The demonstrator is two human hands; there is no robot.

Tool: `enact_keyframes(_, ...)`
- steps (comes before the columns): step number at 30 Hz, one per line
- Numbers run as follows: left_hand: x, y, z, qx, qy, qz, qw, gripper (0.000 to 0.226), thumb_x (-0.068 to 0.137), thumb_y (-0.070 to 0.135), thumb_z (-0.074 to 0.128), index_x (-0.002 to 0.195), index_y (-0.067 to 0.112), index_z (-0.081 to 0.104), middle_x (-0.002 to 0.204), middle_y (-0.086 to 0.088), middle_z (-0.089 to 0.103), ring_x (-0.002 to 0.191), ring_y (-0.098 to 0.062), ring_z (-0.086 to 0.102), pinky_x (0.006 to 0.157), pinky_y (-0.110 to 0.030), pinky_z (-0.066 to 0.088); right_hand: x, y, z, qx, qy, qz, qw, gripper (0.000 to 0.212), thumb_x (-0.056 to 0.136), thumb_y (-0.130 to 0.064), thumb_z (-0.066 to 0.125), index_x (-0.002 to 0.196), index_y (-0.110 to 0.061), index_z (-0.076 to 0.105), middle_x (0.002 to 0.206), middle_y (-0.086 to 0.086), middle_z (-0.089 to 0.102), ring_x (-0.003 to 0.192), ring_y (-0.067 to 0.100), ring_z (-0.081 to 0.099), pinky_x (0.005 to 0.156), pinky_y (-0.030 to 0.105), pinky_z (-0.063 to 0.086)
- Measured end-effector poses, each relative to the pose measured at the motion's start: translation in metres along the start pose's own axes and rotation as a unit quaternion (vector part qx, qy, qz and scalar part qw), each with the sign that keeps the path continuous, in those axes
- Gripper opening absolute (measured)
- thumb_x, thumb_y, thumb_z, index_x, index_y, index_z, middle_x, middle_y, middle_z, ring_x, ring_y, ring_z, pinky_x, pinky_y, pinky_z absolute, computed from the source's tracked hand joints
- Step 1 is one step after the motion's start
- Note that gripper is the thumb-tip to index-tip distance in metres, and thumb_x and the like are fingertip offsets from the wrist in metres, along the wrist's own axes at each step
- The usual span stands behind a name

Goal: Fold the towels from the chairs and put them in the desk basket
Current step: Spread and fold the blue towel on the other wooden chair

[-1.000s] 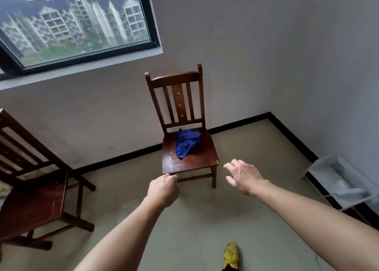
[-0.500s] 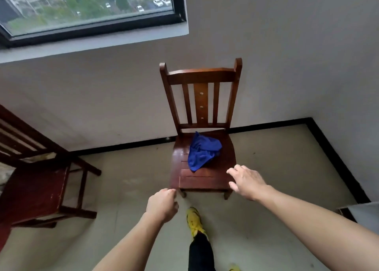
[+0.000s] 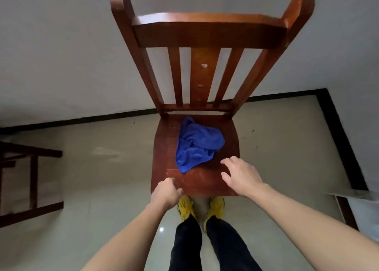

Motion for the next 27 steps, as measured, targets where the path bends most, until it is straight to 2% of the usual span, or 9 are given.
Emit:
enact_keyframes(6,0.095,-0.012,0.035,-0.207,0.007,-0.1,0.973,0.025,0.08,0.033,0.06,0.092,0.012,0.063,0.097,-0.01,0.068,0.092,-0.033,0.066,0.083,-0.04,0.056,0.106,0.014,0.009,0.042,0.072,0.0,0.997,0.051,0.088,-0.032,0.058,0.135,-0.015,0.048,0.13,0.011,0.051,0.119,0.032,0.047,0.092,0.043,0.046)
enact_keyframes(10,0.144,-0.021,0.068,-0.347,0.027,-0.197,0.917,0.032,0.083,0.035,0.064,0.09,0.005,0.058,0.084,-0.017,0.068,0.065,-0.031,0.068,0.055,-0.034,0.055,0.168,0.018,0.02,0.071,0.117,-0.01,0.991,0.059,0.089,-0.037,0.058,0.141,-0.015,0.042,0.143,0.008,0.043,0.129,0.029,0.042,0.097,0.043,0.044)
enact_keyframes(12,0.158,-0.026,0.08,-0.383,0.037,-0.254,0.888,0.038,0.084,0.041,0.066,0.084,0.005,0.055,0.081,-0.018,0.068,0.064,-0.031,0.069,0.053,-0.034,0.055,0.185,0.028,0.031,0.107,0.108,-0.008,0.988,0.059,0.089,-0.04,0.058,0.142,-0.017,0.041,0.143,0.007,0.045,0.128,0.029,0.045,0.098,0.043,0.044)
enact_keyframes(14,0.171,-0.029,0.09,-0.396,0.058,-0.284,0.871,0.04,0.08,0.042,0.071,0.079,0.005,0.053,0.073,-0.017,0.069,0.06,-0.029,0.07,0.054,-0.037,0.058,0.196,0.041,0.053,0.121,0.059,0.004,0.991,0.05,0.089,-0.039,0.059,0.134,-0.021,0.049,0.129,0.008,0.059,0.117,0.031,0.055,0.09,0.04,0.047)
enact_keyframes(16,0.181,-0.029,0.093,-0.385,0.078,-0.284,0.875,0.032,0.079,0.032,0.07,0.084,0.003,0.058,0.068,-0.014,0.07,0.053,-0.027,0.069,0.055,-0.041,0.06,0.194,0.053,0.077,0.126,0.003,0.023,0.992,0.016,0.086,-0.033,0.061,0.099,-0.023,0.061,0.097,0.008,0.068,0.096,0.035,0.063,0.073,0.036,0.047)
enact_keyframes(18,0.188,-0.025,0.091,-0.365,0.088,-0.265,0.888,0.024,0.079,0.025,0.062,0.087,0.003,0.061,0.066,-0.013,0.07,0.049,-0.026,0.068,0.057,-0.043,0.06,0.186,0.068,0.099,0.162,-0.04,0.058,0.984,0.021,0.083,-0.025,0.062,0.068,-0.018,0.048,0.069,0.003,0.06,0.08,0.034,0.063,0.063,0.033,0.041)
enact_keyframes(21,0.192,-0.037,0.082,-0.295,0.098,-0.258,0.915,0.034,0.071,0.037,0.054,0.09,0.01,0.062,0.071,-0.012,0.07,0.064,-0.03,0.071,0.069,-0.045,0.06,0.16,0.096,0.115,0.224,-0.062,0.128,0.964,0.027,0.083,-0.021,0.062,0.062,-0.016,0.046,0.06,0.0,0.054,0.071,0.031,0.059,0.06,0.031,0.037)
enact_keyframes(23,0.185,-0.053,0.071,-0.266,0.114,-0.283,0.914,0.045,0.069,0.045,0.053,0.099,0.013,0.062,0.096,-0.014,0.069,0.085,-0.035,0.068,0.078,-0.045,0.057,0.142,0.117,0.119,0.228,-0.064,0.163,0.958,0.025,0.083,-0.023,0.062,0.063,-0.016,0.05,0.065,0.003,0.057,0.073,0.031,0.06,0.058,0.031,0.035)
enact_keyframes(27,0.177,-0.04,0.044,-0.239,0.142,-0.217,0.936,0.044,0.081,0.041,0.066,0.114,0.015,0.052,0.117,-0.012,0.062,0.109,-0.036,0.058,0.093,-0.04,0.049,0.127,0.126,0.128,0.294,-0.113,0.188,0.93,0.008,0.081,-0.018,0.063,0.084,-0.016,0.056,0.078,-0.001,0.063,0.076,0.022,0.062,0.06,0.03,0.042)
Point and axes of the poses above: each hand's wrist, its own x-axis towards the middle knuckle, its own z-axis out of the palm, y = z × x, the point moved 9 cm from there along x, towards the middle knuckle
